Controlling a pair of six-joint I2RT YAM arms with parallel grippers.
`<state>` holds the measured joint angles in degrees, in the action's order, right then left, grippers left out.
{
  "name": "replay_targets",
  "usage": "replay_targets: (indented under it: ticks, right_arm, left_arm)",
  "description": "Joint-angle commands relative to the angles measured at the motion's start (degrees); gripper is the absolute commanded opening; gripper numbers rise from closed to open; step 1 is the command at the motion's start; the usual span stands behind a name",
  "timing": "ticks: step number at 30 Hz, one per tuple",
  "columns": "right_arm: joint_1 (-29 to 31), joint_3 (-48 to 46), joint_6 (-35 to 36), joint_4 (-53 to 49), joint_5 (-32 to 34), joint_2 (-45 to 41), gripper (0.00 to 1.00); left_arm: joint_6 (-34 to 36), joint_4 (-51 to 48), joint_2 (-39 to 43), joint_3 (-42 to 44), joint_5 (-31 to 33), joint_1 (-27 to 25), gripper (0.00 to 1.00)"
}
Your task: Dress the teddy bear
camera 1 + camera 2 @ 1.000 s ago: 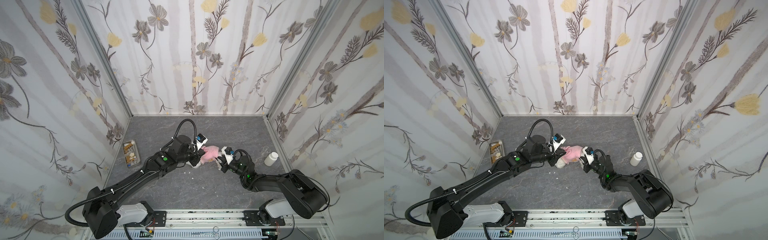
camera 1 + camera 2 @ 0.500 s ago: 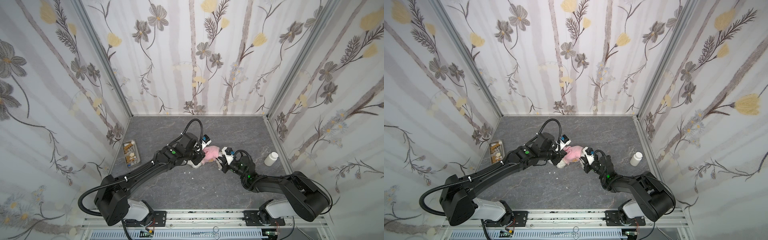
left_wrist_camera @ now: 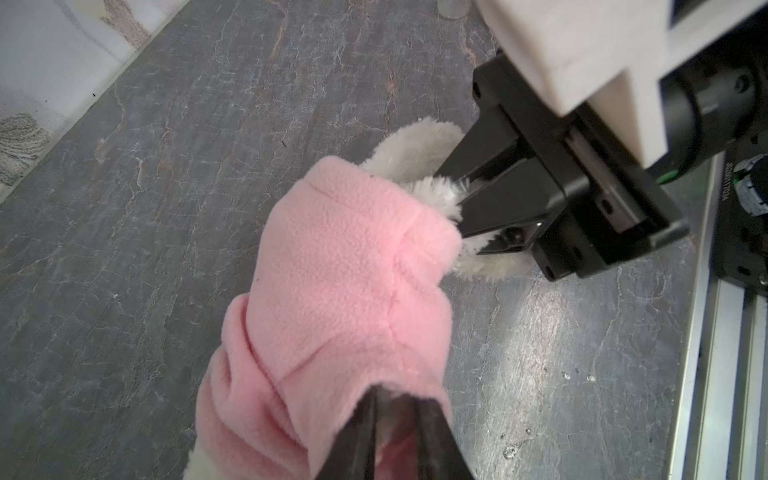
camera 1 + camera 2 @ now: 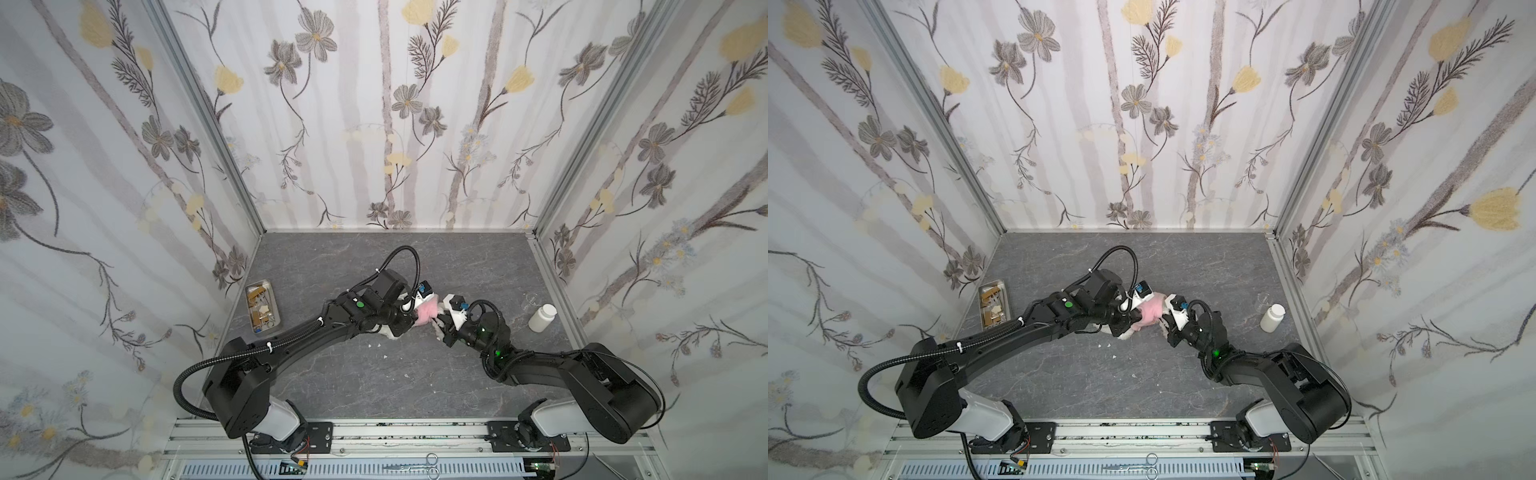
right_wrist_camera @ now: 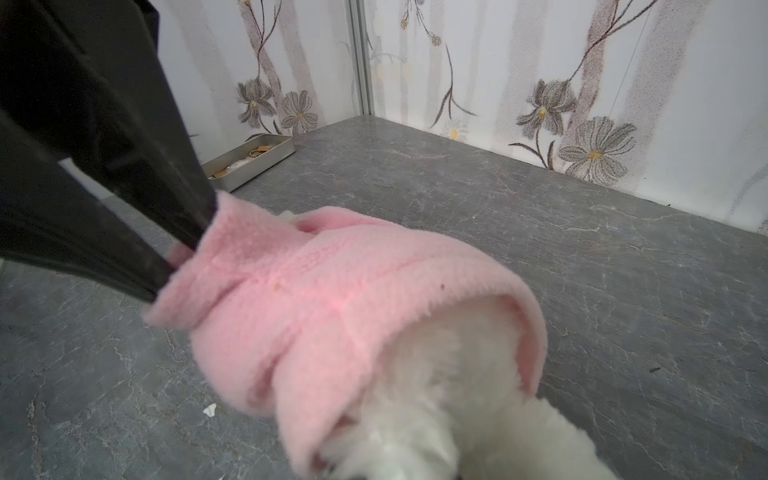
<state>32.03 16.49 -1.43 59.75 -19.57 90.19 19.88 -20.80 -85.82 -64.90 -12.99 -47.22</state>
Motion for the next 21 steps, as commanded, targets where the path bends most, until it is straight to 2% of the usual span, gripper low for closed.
replay_targets:
  ticks: [1,7,13,15,21]
  right_arm:
    - [0.0,0.39,-1.64,4.52,-2.2,-0.33,0.0]
    - [0.11,0.47,-3.66,6.23,-3.44,0.36,0.0]
    - [0.72,1.13,-5.65,7.2,-4.16,0.85,0.0]
    - [0.78,1.06,-6.83,8.5,-4.4,0.81,0.0]
    - [0.78,0.38,-7.16,8.38,-3.07,2.13,0.0]
  left_arm:
    - [2.68,0.05,-1.31,-0.93,3.23,-0.39,0.24]
    - [3.68,0.22,-3.58,-1.36,5.25,-0.71,0.35]
    - [3.59,0.83,-7.45,-3.55,5.58,-0.68,0.38]
    - [3.37,1.27,-8.75,-4.88,5.41,-0.67,0.35]
    - [2.56,1.72,-8.83,-5.26,5.22,-0.09,0.15]
